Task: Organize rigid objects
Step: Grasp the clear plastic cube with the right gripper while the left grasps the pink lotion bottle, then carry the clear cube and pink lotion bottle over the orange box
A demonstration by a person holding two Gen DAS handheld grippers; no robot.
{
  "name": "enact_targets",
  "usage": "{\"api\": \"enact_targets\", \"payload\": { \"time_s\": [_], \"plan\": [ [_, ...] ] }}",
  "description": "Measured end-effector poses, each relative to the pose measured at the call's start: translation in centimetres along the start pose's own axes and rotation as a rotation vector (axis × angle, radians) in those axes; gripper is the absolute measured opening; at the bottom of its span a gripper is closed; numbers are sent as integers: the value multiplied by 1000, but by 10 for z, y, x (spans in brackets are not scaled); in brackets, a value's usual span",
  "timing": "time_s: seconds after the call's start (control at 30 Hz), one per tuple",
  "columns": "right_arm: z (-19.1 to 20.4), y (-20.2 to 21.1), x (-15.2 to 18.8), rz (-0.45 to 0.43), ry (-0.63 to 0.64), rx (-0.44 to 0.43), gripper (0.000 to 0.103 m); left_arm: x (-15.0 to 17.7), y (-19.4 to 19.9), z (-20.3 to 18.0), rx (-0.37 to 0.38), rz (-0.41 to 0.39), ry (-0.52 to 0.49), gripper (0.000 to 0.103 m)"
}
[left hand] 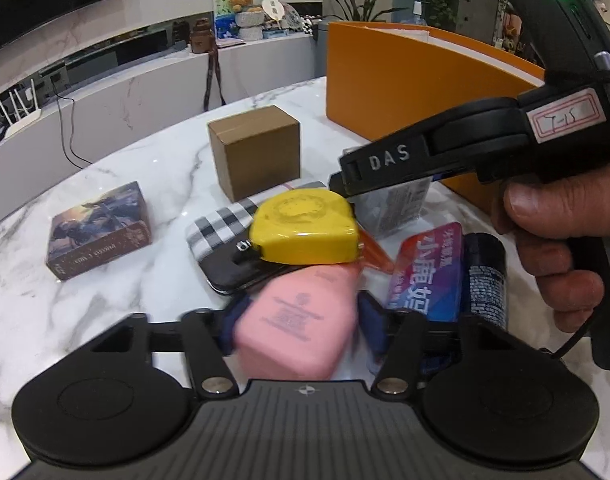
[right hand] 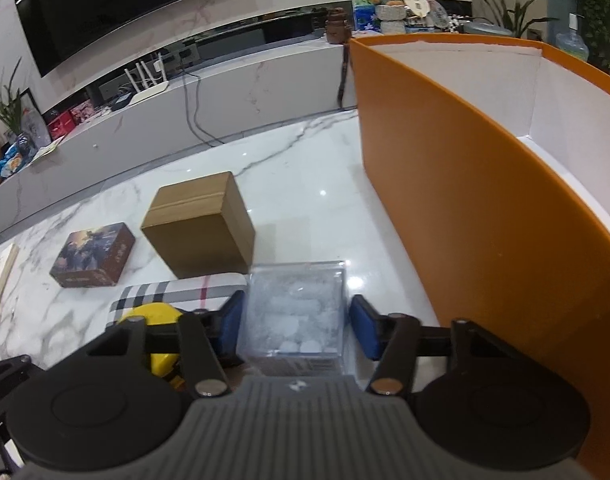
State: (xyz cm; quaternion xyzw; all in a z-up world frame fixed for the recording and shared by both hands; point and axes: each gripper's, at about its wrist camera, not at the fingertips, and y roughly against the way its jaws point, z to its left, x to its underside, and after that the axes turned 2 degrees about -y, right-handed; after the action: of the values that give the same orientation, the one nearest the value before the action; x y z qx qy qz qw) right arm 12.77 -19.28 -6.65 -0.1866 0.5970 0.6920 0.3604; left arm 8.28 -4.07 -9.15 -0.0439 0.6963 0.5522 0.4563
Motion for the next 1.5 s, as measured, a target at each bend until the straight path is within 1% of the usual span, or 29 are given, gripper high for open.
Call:
{"api": "enact_targets", "payload": {
  "time_s": [0.23,0.3,0.53,0.6,0.63,0.83,0.97,1.23,1.37,1.5],
  "plan": [
    [-1,5,-4,28,-7,-37,54,1,9,4,1,36,-10,60],
    [3,9,-5,20,10,-47,54,2,15,8,-10,37,-9,59],
    [15,29,-14,-26,48,-84,53,-1,41,20,-33,-3,35,57],
    [16,33,-16,-36,56,-91,53,-3,48,21,-31,-18,43,50],
    [17,35,-17,-41,58,-94,53,-5,51,21,-27,-23,46,49],
    [18,43,-24,-58,48,-110,53,-5,56,22,-46,-10,52,49],
    [18,48,-27,-69,47,-116,53,-5,61,27,-79,-3,62,49],
    [20,58,-32,-94,70,-132,53,-14,83,41,-121,-60,118,49],
    [19,62,-32,-100,73,-139,53,-20,92,42,-138,-83,128,49],
    [16,69,-35,-118,80,-145,52,-28,99,36,-141,-105,118,49]
  ]
}}
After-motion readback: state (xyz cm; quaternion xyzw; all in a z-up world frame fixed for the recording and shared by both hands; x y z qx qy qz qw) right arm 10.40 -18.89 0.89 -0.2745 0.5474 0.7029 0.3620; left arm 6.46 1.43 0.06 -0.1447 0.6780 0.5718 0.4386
